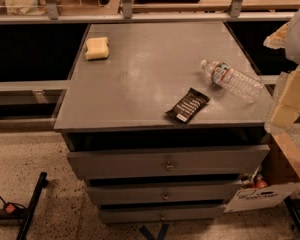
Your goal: Move rxbar chocolate near sponge
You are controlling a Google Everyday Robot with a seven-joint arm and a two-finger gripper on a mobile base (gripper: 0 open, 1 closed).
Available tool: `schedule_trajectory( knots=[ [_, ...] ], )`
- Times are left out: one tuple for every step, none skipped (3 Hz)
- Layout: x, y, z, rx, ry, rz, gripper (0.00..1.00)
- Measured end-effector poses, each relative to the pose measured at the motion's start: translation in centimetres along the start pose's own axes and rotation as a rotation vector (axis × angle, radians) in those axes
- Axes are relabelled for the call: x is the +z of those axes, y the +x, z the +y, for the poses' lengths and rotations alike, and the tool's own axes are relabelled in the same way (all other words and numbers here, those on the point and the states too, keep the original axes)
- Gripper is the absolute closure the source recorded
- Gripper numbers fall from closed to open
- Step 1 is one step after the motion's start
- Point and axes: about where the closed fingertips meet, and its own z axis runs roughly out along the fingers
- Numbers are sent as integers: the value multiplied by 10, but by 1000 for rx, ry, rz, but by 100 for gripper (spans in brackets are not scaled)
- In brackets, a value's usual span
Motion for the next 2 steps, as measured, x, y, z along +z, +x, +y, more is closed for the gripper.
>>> schedule_trajectory(
  knots=[
    [0, 0, 0, 0, 0, 0, 0],
    [21, -16, 1, 11, -23, -18, 0]
  ],
)
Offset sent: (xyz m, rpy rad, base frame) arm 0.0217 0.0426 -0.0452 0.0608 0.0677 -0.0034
